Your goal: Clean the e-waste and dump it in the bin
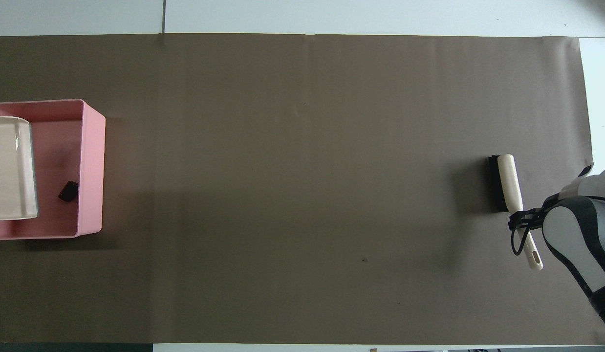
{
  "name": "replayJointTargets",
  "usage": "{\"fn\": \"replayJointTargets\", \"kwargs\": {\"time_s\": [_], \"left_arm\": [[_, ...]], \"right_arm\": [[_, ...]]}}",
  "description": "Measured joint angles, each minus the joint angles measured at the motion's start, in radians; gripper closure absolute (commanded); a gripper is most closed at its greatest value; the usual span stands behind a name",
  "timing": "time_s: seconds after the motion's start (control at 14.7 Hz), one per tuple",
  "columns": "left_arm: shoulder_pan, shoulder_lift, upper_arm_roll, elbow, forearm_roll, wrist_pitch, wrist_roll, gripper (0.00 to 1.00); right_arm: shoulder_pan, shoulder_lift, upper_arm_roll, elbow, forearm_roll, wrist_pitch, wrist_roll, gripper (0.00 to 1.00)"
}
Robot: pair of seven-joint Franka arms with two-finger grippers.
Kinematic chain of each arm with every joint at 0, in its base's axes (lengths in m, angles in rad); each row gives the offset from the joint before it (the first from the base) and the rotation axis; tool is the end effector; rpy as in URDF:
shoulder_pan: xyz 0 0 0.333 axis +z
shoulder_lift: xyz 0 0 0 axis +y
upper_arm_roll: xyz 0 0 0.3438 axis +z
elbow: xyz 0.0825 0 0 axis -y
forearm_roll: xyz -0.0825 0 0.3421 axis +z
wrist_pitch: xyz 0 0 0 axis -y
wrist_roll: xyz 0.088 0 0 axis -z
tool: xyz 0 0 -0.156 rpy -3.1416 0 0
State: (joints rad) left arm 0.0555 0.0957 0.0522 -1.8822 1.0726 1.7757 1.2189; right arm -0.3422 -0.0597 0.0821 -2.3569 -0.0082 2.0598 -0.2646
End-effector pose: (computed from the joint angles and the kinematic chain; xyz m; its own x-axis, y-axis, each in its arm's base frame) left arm 0.5288 0.1753 0.5025 0.0510 -0.5033 -0.8626 -0.9946 -0.1042 0.0020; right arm 0.4069 -0.1091 0.3432 0.9731 0.0142 -0.2301 0.0025 -0.9987 -0.0509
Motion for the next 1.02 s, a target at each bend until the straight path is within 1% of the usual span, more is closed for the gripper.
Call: {"fn": "replayJointTargets", "kwargs": {"time_s": [0.2, 0.27, 0.41, 0.61, 0.75, 0.89, 1.02], "left_arm": [[-0.014, -0.02, -0.004, 0.029, 0.005, -0.016, 0.016, 1.0], [-0.016, -0.03, -0.008, 0.037, -0.011, -0.016, 0.02, 1.0], [-0.038, -0.05, -0.024, 0.042, -0.086, -0.016, 0.03, 1.0], [-0.133, -0.061, -0.041, 0.038, -0.23, -0.026, 0.032, 1.0], [-0.202, -0.065, -0.046, 0.01, -0.325, -0.034, 0.032, 1.0], [-0.28, -0.065, -0.048, -0.046, -0.387, -0.029, 0.026, 1.0], [-0.342, -0.059, -0.051, -0.094, -0.452, -0.003, -0.021, 1.0]], "right_arm": [[0.0, -0.005, 0.001, 0.017, -0.001, -0.023, 0.0, 0.0], [0.0, -0.009, 0.001, 0.036, -0.001, -0.031, 0.0, 0.0], [-0.007, -0.015, 0.001, 0.094, -0.002, -0.04, 0.0, 0.0], [-0.026, -0.025, 0.001, 0.203, -0.002, -0.079, 0.0, 0.0], [-0.016, -0.036, 0.009, 0.268, -0.002, -0.101, 0.011, 0.0], [0.018, -0.046, 0.017, 0.326, -0.005, -0.111, 0.088, 0.0], [0.06, -0.053, 0.02, 0.405, -0.019, -0.191, 0.184, 0.0]]}}
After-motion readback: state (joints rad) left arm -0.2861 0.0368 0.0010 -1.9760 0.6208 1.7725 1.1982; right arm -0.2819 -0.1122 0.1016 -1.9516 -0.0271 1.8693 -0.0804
